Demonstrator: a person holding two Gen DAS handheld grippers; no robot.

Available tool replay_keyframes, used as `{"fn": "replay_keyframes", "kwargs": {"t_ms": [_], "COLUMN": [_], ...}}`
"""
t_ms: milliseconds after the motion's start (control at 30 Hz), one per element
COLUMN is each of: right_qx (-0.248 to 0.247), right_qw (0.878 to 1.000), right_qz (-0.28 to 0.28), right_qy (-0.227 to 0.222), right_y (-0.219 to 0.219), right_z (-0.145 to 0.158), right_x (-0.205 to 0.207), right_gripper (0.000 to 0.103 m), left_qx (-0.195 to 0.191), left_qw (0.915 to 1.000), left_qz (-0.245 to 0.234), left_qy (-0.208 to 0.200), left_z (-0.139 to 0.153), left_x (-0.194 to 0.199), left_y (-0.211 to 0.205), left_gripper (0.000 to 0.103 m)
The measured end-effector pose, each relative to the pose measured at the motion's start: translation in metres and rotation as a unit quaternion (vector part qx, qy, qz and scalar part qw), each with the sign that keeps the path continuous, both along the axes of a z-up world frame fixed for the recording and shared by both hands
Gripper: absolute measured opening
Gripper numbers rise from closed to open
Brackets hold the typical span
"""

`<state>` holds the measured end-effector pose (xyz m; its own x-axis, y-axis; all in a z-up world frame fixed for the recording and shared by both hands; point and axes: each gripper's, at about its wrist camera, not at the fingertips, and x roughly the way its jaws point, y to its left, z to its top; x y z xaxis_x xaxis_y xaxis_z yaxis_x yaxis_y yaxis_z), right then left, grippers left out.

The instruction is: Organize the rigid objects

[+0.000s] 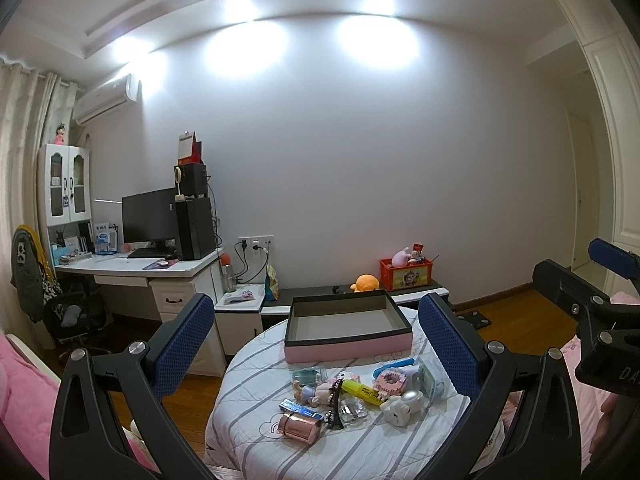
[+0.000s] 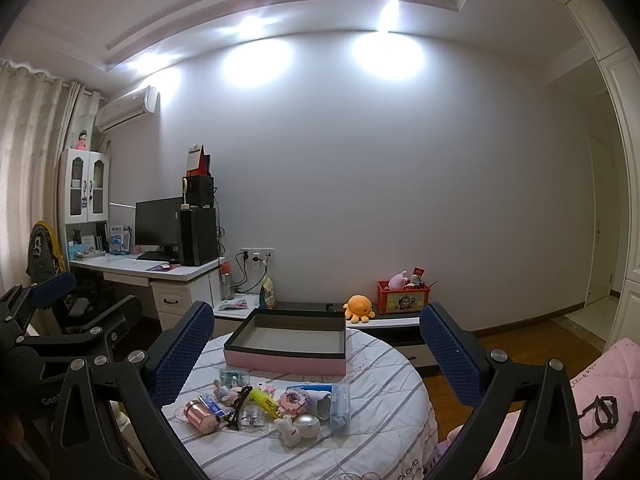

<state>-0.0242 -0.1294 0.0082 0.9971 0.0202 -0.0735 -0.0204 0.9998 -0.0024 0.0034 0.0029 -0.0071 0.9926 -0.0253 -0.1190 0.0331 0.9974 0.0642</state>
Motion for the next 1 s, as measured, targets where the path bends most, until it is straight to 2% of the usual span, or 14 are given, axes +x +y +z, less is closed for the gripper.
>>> {"fn": "replay_keyframes", "kwargs": {"t_ms": [1000], "right_qx": [0.001], "right_qw": [1.000], "right_qz": [-0.002], "right_qy": [0.008], "right_y": [-0.0010], "right_z": [-0.0005], "right_x": [0.0040], "right_gripper": [0.103], "left_qx": [0.004], "left_qw": [1.0000], "left_qz": [0.001], "left_qy": [0.007], "left_z": [-0.0035], "left_x": [0.0065], "left_y": [0.0000], "left_gripper": [0.103]}}
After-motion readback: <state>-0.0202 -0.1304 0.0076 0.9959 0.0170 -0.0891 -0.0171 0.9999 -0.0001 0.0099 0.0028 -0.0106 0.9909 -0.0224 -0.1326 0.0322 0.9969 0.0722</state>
